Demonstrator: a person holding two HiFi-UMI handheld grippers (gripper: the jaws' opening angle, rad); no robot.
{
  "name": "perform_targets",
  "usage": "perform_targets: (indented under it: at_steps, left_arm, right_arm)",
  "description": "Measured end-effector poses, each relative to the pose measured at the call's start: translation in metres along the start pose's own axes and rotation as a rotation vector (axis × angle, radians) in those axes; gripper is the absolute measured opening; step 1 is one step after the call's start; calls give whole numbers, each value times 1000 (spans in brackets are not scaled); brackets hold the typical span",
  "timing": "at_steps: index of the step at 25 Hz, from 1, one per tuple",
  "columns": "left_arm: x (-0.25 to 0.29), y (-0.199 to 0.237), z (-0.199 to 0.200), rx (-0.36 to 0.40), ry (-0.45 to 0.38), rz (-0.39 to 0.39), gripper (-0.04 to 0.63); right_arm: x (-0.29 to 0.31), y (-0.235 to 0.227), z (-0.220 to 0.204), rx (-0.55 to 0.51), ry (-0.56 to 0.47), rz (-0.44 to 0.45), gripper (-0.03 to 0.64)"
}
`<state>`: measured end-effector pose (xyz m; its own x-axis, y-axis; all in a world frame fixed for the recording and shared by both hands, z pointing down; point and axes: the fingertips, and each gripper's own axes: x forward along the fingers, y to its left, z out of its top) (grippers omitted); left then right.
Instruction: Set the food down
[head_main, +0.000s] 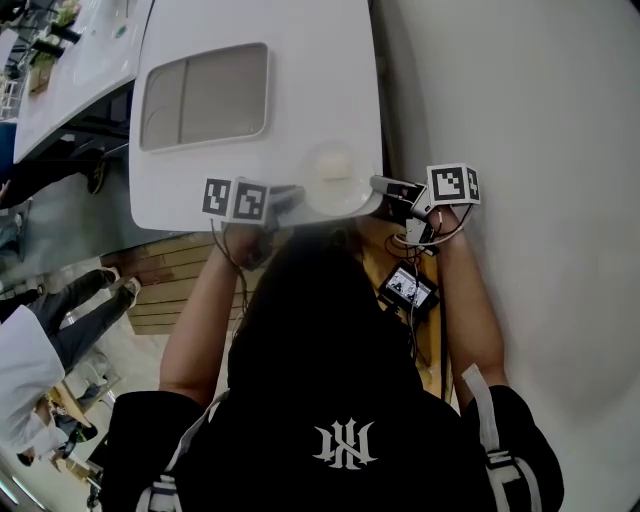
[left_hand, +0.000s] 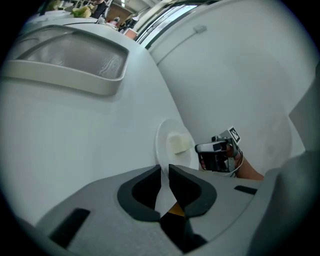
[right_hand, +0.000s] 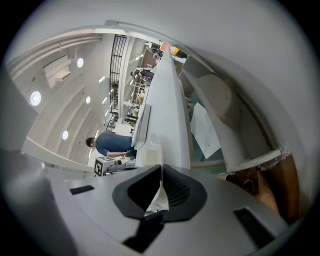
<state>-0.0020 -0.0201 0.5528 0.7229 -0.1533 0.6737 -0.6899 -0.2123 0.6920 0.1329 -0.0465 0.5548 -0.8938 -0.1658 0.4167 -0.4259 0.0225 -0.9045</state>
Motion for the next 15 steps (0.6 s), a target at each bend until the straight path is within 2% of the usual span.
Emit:
perform_targets:
  at_steps: [6, 12, 15]
  left_arm:
    - [-10, -6, 1, 10, -12, -20, 45]
    - [-25, -17, 4, 47, -29, -22, 46]
    - [-50, -11, 11, 61, -40, -28, 46]
  right_arm:
    - [-2, 12, 3, 31, -38, 61, 15]
    - [-7, 37, 9, 11, -88, 100, 14]
    - [9, 62, 17, -16, -108, 110, 12]
